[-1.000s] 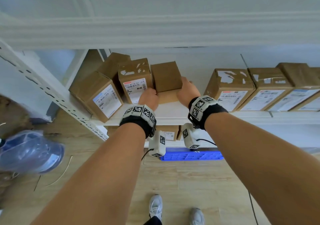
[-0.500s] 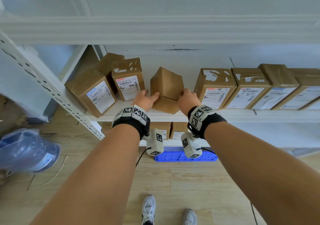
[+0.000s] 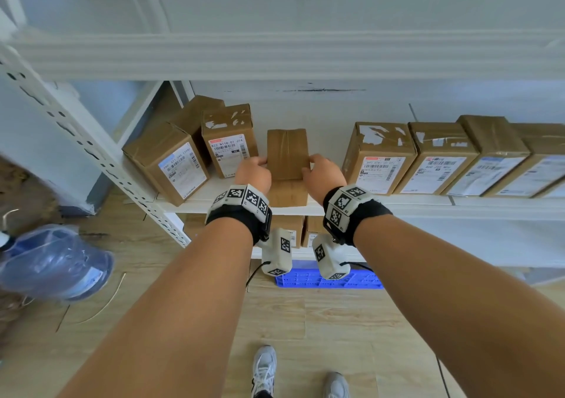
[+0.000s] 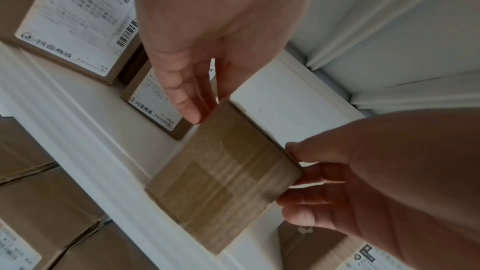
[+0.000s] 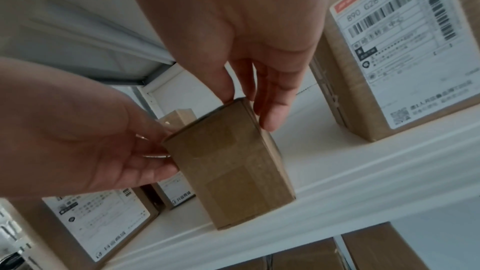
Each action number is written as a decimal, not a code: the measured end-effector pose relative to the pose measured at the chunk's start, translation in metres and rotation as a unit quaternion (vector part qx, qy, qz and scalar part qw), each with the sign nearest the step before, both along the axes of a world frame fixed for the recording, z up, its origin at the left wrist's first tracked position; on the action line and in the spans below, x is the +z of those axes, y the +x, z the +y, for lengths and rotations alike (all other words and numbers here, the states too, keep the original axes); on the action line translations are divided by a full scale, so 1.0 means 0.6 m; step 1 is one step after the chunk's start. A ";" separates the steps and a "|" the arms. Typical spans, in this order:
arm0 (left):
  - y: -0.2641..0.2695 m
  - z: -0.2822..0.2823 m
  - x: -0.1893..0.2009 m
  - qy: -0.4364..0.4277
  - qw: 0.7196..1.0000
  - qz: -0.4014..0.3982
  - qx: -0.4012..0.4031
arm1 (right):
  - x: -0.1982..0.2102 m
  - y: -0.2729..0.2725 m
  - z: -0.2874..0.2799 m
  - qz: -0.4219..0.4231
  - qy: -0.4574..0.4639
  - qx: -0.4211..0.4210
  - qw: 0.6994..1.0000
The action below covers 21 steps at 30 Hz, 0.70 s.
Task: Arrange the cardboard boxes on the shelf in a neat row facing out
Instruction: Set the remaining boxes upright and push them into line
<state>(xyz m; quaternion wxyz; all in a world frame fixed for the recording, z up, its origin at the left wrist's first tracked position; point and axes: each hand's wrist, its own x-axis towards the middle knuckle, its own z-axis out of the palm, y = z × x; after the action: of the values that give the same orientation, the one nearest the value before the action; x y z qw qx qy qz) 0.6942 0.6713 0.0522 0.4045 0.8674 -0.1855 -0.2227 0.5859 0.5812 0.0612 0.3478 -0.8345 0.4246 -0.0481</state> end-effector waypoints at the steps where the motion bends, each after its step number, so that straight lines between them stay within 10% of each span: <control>1: 0.000 0.004 0.000 -0.007 1.000 0.003 -0.004 | -0.001 0.000 0.000 0.001 0.005 -0.001 1.000; 7: 0.009 0.013 0.006 -0.081 0.996 0.021 -0.021 | -0.005 0.000 -0.014 -0.014 0.052 -0.022 0.998; 21: -0.016 -0.033 -0.012 0.065 0.997 0.040 -0.027 | -0.012 -0.019 -0.036 0.013 0.000 -0.059 0.998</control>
<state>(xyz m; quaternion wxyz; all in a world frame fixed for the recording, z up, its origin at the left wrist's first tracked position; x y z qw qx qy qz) 0.6846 0.6513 0.0451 0.3485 0.8768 -0.1777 -0.2795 0.5743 0.5598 0.0543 0.3388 -0.8084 0.4778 -0.0579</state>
